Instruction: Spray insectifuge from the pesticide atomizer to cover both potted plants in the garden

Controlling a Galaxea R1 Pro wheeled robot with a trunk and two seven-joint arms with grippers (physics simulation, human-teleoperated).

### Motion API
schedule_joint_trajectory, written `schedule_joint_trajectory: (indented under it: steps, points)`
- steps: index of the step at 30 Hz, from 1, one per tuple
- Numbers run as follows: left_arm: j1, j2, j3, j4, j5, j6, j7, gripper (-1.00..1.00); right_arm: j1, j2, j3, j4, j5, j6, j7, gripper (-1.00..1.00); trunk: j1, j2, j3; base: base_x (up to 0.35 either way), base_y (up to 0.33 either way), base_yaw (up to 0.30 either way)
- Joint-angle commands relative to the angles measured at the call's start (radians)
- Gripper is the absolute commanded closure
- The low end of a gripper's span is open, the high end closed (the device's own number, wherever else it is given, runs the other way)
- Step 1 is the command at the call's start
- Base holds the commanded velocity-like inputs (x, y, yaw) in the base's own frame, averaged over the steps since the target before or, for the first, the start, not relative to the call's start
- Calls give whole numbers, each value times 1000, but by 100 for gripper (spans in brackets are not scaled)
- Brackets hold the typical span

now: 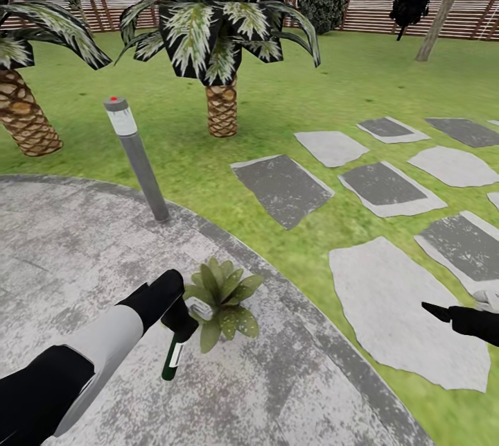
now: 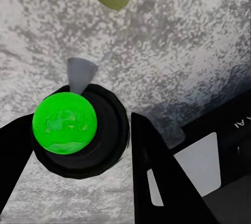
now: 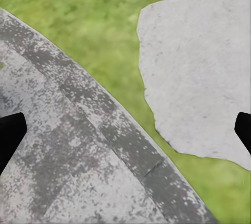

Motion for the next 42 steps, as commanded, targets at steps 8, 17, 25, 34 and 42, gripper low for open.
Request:
schedule_joint_trajectory:
  steps: [8,17,25,34,42]
  points:
    - [0,2,2,-3,-10,1,-10,100,-1,0,-1,-1,10,5,10,-100,0,0,-1,0,235,0]
    - [0,-5,-4,-7,-10,1,-9,100,-1,0,-1,-1,8,2,10,-100,0,0,-4,0,89,0]
    - [0,-9,1,-13,-10,1,-7,100,-1,0,-1,-1,8,2,10,-100,0,0,-10,0,3,0]
    - [-2,-11,1,-13,-10,1,-7,100,-1,0,-1,-1,9,2,10,-100,11,-21,-20,0,0,0]
    - [-2,-7,-2,-13,-10,0,-7,100,-1,0,-1,-1,10,2,10,-100,27,-49,-32,0,0,0]
